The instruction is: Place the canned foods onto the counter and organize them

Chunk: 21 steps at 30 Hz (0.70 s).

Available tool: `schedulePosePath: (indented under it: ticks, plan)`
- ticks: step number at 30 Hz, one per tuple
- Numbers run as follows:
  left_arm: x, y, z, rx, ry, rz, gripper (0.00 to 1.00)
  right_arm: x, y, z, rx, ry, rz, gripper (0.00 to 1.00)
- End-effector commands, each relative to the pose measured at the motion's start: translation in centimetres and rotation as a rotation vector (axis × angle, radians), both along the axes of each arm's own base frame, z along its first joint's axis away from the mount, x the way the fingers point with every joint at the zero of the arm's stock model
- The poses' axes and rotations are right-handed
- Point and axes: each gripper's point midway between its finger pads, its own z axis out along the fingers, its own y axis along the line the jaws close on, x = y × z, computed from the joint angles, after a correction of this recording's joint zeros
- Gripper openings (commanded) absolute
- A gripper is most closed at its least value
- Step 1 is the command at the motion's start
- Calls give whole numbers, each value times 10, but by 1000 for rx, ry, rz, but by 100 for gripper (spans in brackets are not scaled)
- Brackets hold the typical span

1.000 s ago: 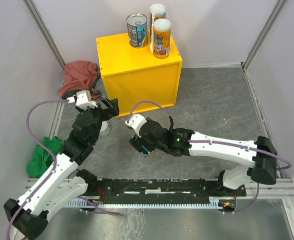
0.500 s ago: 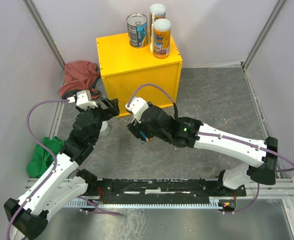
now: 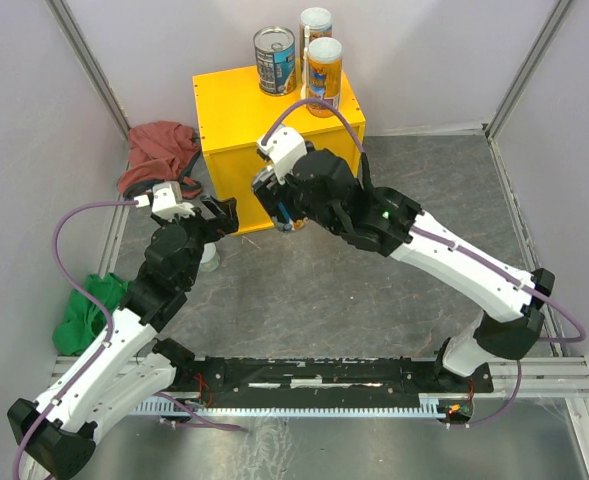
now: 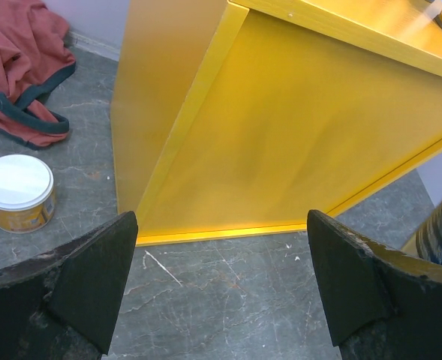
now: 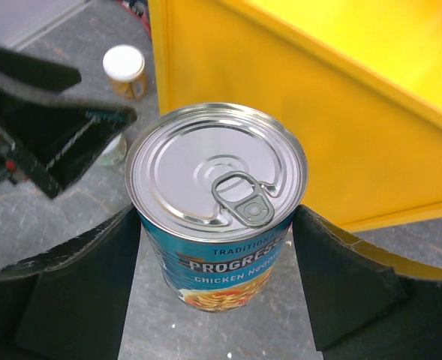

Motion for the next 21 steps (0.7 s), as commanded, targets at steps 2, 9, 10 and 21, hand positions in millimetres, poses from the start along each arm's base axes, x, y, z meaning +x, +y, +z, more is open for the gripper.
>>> schedulePosePath:
  ticks: [2, 9, 10, 21]
  plan:
    - [0, 2, 18, -73, -55, 16, 100, 23, 1, 110, 250, -197, -37, 1]
    - [-1, 2, 18, -68, -53, 17, 100, 35, 7, 134, 296, -227, -40, 1]
    - [0, 2, 17, -67, -52, 17, 99, 37, 9, 135, 299, -228, -38, 1]
    - [4, -4, 13, -58, -39, 1, 99, 40, -4, 146, 298, -224, -77, 1]
